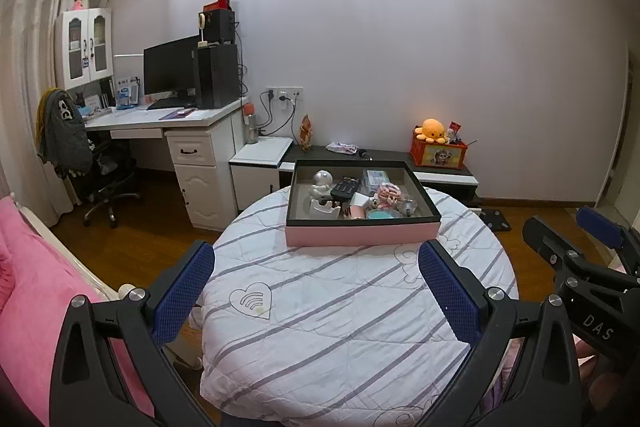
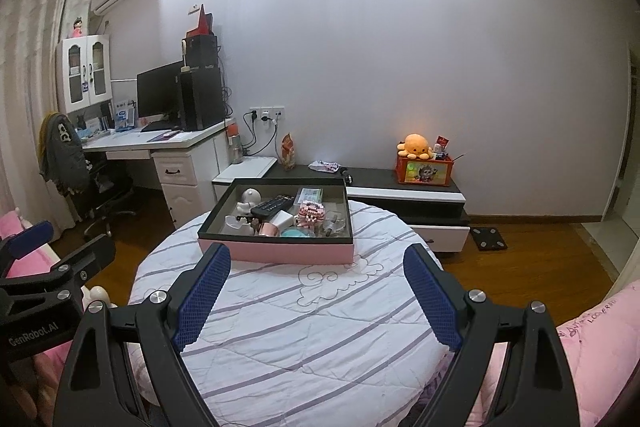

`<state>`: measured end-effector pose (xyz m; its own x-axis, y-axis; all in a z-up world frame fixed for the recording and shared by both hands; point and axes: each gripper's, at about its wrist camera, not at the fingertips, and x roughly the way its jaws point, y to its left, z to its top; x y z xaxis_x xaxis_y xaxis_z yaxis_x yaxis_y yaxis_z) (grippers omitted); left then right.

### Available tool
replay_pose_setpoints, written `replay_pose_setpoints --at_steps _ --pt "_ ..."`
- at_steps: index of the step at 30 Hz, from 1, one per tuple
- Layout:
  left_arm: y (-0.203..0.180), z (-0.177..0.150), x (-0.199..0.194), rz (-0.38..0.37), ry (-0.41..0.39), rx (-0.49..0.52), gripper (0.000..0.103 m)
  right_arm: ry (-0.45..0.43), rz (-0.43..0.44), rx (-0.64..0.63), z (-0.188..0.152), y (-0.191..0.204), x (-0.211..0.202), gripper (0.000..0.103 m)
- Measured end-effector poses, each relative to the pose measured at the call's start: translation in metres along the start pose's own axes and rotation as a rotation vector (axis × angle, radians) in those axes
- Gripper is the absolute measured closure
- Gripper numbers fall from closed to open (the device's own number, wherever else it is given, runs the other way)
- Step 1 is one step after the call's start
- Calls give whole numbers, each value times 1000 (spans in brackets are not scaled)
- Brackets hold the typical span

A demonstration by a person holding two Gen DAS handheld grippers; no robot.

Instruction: Organize rigid objects

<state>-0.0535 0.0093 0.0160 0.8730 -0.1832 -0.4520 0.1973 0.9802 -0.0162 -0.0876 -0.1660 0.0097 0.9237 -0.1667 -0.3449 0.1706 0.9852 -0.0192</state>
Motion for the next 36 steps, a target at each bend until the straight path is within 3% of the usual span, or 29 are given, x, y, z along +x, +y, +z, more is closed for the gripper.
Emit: replay_pose_setpoints --at_steps 21,36 --pt "-3 4 -15 31 -11 -16 0 -16 0 18 1 -2 -7 14" --pt "4 7 -9 14 19 -43 0 -17 2 20 1 -2 -9 13"
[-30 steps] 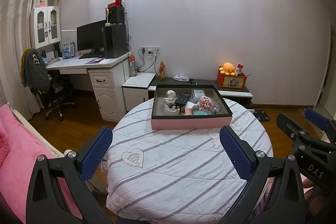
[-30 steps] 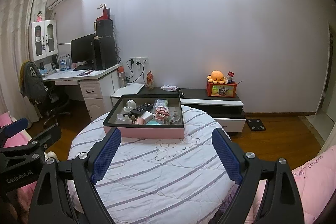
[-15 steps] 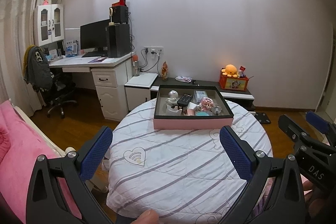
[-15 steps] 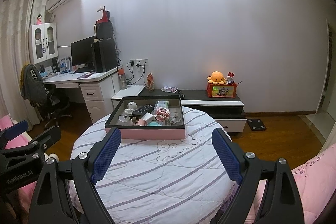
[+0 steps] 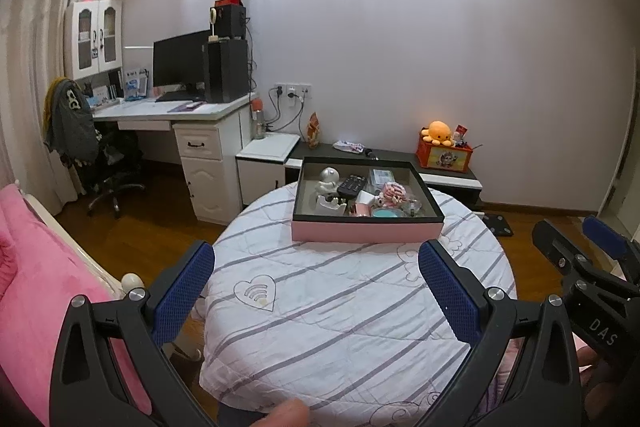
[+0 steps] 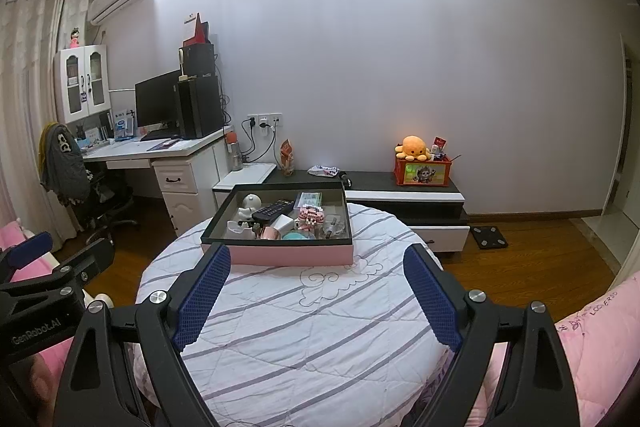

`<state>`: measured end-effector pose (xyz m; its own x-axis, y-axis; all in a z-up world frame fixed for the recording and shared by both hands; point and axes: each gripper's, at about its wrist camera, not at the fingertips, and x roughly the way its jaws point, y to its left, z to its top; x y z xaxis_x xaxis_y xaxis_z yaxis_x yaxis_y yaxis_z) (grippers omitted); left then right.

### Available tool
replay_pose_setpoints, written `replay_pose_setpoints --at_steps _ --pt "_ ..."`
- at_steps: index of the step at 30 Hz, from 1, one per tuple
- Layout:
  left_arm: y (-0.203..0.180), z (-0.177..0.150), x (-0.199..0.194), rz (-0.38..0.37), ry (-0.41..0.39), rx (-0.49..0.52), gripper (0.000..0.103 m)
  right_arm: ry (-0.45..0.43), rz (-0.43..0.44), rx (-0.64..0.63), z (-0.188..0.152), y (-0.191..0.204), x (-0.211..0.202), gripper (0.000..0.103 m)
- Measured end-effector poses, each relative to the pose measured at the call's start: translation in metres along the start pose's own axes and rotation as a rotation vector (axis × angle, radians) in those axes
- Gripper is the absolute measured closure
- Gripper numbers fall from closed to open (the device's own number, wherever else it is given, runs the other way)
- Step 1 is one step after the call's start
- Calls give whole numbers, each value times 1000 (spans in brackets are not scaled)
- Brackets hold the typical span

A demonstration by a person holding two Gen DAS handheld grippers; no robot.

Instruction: Organize rigid objects

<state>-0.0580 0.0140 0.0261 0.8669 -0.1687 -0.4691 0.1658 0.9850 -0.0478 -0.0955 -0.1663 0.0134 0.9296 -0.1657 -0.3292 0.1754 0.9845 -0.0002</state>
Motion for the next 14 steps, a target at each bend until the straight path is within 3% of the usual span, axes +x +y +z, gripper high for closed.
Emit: replay_pose_setpoints --at_steps 7,14 --pt "6 -3 3 -15 8 -21 0 1 0 0 -1 1 -2 14" --pt "2 -5 -2 4 -34 23 0 1 0 0 -1 2 -2 14"
